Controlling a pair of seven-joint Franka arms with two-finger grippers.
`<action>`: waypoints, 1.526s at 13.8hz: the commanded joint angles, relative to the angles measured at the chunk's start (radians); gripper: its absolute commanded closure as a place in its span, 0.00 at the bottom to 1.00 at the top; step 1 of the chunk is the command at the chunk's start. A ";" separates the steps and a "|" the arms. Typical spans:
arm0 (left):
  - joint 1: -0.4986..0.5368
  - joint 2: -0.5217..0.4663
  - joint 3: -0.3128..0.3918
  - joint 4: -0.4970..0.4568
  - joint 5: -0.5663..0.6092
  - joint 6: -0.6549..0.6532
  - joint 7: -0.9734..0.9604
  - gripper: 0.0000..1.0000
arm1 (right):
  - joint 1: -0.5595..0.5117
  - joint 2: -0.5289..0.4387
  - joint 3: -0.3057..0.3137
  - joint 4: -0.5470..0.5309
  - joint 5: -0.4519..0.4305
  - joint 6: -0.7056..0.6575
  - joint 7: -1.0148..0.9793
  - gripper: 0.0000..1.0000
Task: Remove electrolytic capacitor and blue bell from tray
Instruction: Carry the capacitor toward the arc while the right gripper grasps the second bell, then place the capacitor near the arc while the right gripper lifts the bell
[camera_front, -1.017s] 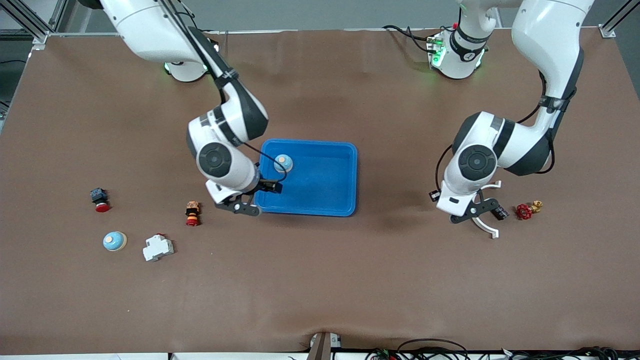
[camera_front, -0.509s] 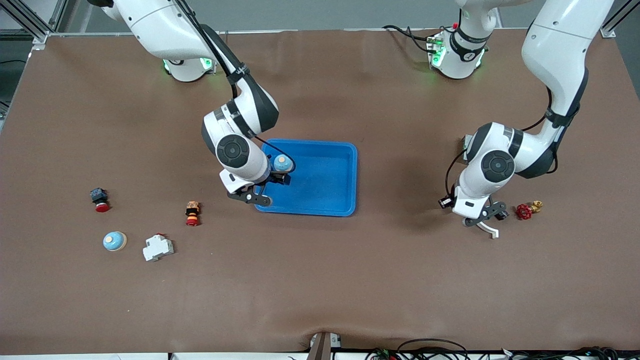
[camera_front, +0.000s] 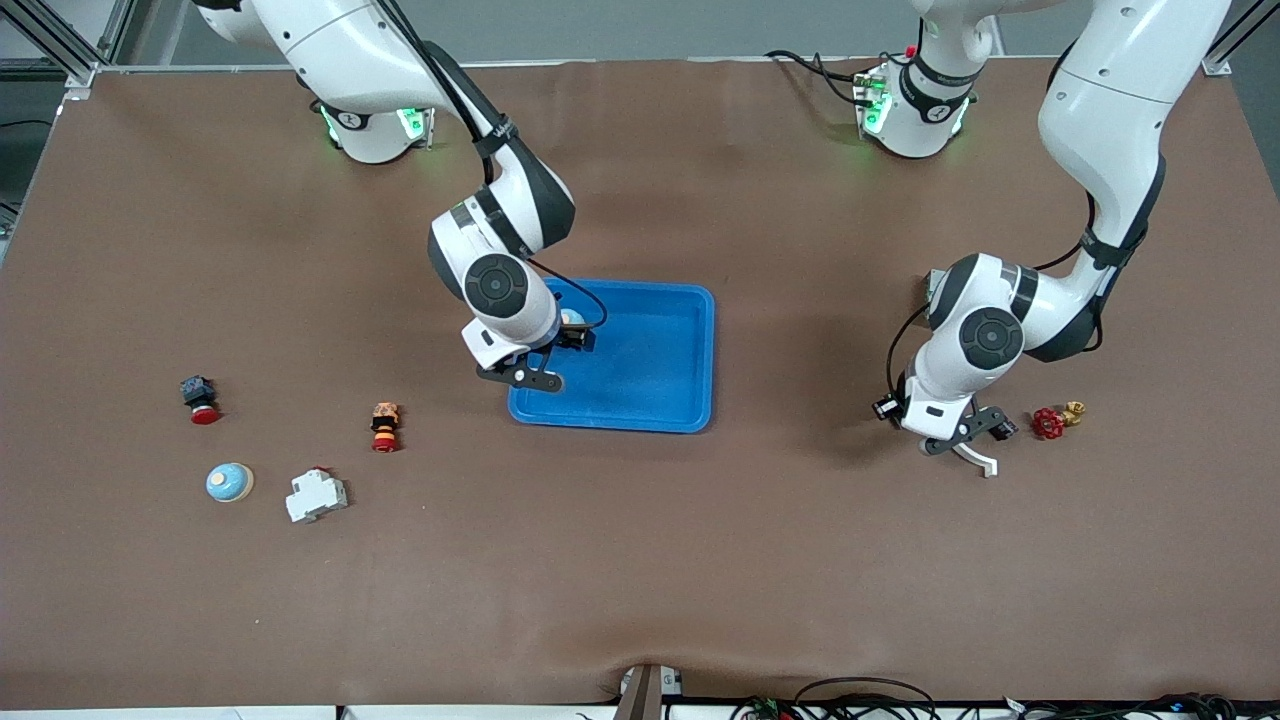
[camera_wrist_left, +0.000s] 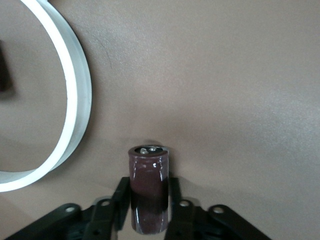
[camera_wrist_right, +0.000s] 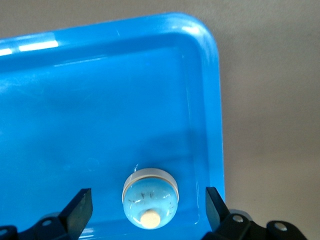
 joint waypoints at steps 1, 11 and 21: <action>0.019 -0.039 0.003 -0.010 -0.001 0.008 -0.011 0.00 | 0.015 -0.054 -0.007 -0.062 0.014 0.026 0.013 0.00; 0.027 -0.123 -0.091 0.213 -0.016 -0.262 -0.001 0.00 | 0.070 -0.047 -0.004 -0.156 0.029 0.183 0.042 0.00; 0.030 -0.122 -0.152 0.575 -0.018 -0.709 0.180 0.00 | 0.071 -0.041 -0.004 -0.187 0.028 0.224 0.031 0.00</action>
